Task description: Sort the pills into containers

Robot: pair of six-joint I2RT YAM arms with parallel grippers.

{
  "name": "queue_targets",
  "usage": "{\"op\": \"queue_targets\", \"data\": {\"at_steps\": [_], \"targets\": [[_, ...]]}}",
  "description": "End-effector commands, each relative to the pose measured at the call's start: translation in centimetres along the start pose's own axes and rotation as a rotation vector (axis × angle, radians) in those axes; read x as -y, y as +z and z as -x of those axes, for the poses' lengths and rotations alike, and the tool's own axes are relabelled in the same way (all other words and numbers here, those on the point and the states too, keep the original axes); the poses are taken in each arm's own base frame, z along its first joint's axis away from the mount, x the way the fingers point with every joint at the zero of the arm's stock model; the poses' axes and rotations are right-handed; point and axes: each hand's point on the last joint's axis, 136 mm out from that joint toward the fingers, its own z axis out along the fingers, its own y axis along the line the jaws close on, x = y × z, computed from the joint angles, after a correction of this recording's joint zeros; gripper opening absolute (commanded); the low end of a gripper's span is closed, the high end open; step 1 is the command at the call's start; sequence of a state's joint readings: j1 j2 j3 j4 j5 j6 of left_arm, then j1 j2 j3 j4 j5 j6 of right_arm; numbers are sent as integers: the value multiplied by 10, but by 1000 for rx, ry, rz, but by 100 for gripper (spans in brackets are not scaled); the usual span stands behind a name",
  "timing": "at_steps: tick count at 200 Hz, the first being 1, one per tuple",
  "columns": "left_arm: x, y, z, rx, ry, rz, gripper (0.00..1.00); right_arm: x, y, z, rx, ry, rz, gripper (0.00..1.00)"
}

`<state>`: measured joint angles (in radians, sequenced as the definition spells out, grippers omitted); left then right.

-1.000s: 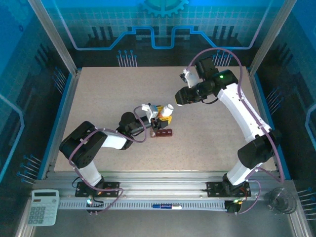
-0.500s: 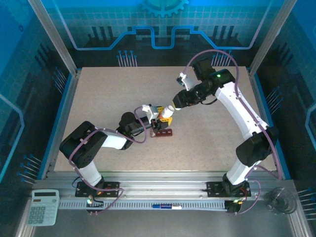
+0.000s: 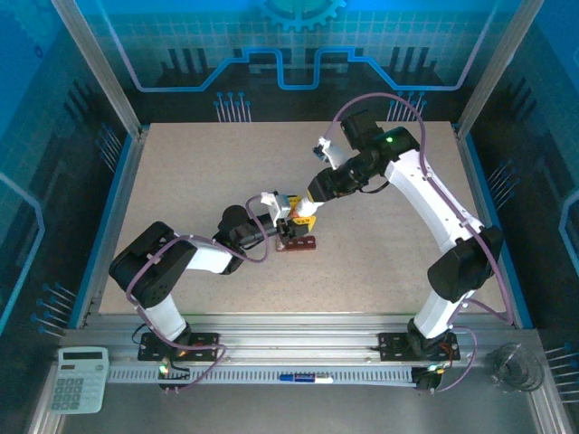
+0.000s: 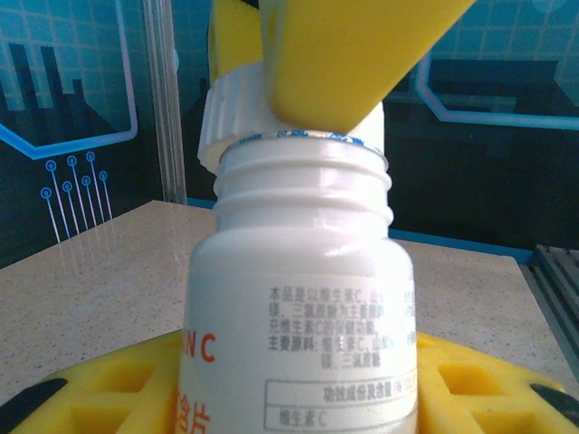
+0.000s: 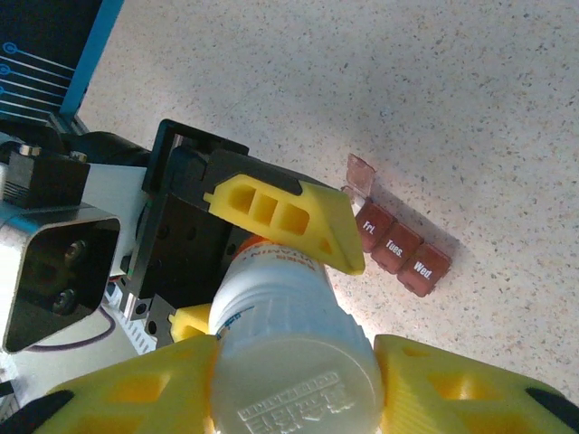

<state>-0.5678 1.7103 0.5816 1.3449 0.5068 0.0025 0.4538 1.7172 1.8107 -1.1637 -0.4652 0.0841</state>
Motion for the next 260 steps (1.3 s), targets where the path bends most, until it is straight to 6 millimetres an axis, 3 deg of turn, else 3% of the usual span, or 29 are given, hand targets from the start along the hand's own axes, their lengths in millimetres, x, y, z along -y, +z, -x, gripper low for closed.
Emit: {"op": "queue_targets", "data": {"at_steps": [1,152,205,260], "targets": [[12,1,10,41,43,-53,0,-10,7,-2,-34,-21,33,47],[11,1,14,49,41,-51,0,-26,11,-17,-44,-25,126,44],[12,0,15,50,43,-51,0,-33,12,-14,-27,-16,184,43],[15,1,21,59,44,-71,0,-20,18,-18,-57,-5,122,43]]}}
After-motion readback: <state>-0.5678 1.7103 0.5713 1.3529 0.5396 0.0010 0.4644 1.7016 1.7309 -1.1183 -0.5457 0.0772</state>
